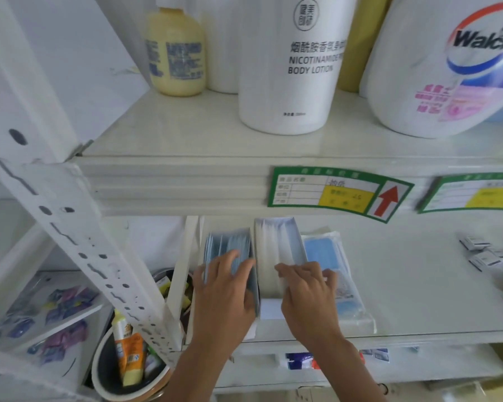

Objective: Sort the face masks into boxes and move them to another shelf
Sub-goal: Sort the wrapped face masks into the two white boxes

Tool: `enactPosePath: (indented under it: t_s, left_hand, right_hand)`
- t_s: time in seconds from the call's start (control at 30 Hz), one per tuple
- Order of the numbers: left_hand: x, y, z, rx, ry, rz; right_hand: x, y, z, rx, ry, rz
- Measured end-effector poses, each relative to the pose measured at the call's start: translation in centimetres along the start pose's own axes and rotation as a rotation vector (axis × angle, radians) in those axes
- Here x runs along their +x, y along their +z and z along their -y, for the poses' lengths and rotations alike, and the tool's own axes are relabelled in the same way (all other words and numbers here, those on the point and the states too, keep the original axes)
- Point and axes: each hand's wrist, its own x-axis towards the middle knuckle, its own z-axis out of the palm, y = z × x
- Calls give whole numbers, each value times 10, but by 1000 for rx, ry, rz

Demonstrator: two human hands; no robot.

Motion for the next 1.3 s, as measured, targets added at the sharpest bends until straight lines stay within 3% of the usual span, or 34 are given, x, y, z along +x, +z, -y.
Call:
enactPosePath:
  t_s: [0.13,0.27,0.37,0.47,0.7,0.87,1.03,1.3]
  left_hand:
    - [14,5,-18,-40,272,79]
    - [22,14,-17,-29,237,227]
    - [18,18,-17,7,244,168]
    - [16,22,-25,19,226,130]
    - [23,28,-29,32,238,257]
    - [22,30,-24,91,213,204]
    - [23,30,-27,97,174,199]
    - [30,30,-34,49,86,209]
  right_hand:
    - [6,3,0,121,50,18]
    - [13,-3,-13,147,72,-29]
    - [11,-6,-22,36,88,-101]
    - [6,-5,-23,-72,65,-52]
    - [10,-4,-18,93,97,-5]
    - [12,-5,-26,-15,96,-40]
    - [8,-5,-17,-172,44,46]
    - [13,-6,-18,-72,-196,73]
